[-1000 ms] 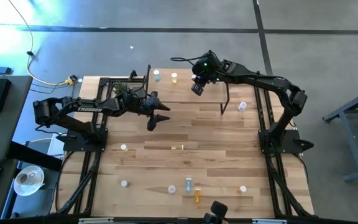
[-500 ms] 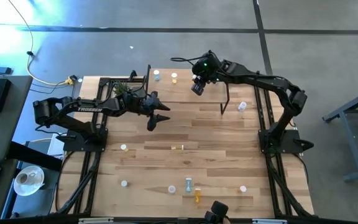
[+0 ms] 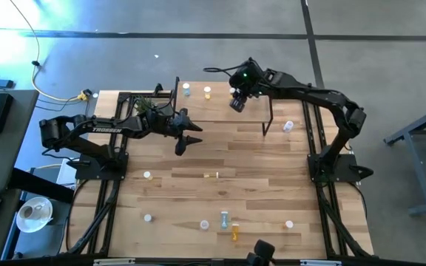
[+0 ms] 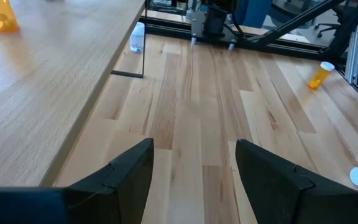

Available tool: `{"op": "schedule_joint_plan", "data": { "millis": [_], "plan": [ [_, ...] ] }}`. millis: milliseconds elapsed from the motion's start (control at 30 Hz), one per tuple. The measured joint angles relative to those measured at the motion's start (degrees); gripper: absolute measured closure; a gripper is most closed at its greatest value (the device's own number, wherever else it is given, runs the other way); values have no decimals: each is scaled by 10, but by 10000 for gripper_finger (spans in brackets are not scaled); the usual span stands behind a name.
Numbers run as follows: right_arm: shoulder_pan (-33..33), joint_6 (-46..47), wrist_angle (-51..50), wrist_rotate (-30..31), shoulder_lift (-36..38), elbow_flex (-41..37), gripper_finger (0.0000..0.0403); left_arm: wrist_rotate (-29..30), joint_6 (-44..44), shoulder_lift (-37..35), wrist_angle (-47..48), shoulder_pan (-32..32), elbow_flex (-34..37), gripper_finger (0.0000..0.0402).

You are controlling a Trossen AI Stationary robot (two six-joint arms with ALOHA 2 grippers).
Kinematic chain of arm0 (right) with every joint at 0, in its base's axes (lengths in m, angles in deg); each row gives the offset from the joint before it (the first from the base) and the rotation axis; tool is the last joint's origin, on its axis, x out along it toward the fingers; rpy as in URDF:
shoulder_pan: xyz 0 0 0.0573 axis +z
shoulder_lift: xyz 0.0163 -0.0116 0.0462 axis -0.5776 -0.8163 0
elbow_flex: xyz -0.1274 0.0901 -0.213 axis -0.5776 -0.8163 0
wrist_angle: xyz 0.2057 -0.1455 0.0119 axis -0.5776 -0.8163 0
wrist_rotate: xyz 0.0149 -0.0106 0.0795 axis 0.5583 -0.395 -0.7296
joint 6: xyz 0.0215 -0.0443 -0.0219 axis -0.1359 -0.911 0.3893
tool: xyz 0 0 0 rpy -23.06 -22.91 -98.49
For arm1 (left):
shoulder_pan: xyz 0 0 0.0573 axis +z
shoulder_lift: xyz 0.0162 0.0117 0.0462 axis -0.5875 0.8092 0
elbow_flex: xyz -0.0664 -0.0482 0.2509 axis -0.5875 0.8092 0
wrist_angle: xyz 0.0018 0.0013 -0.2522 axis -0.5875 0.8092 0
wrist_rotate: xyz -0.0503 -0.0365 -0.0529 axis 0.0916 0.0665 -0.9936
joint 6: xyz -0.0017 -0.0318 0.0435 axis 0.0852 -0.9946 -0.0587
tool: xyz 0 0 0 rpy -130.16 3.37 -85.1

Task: Pick and place medicine bottles onto shelf by color
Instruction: Put the top transparent pill bottle on the shelf aligned with the transparent pill bottle

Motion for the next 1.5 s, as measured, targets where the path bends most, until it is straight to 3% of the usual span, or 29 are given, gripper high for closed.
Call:
{"op": "schedule_joint_plan", "data": {
  "millis": [333, 533, 800, 1200, 1500],
  "plan": [
    [15, 13, -120, -2, 1, 78, 245, 0, 0, 0, 0, 0, 0, 186],
    [20, -6, -161, -24, 11, 77, 245, 0, -12, 0, 1, 0, 0, 186],
    [18, 31, -136, -8, 110, -13, 245, 0, -15, 0, 4, 0, 0, 186],
    [18, 183, -59, 123, 310, -201, 245, 0, -15, 0, 4, 0, 0, 186],
    [18, 304, -59, 224, 385, -275, 245, 0, -15, 0, 4, 0, 0, 186]
  ]
}}
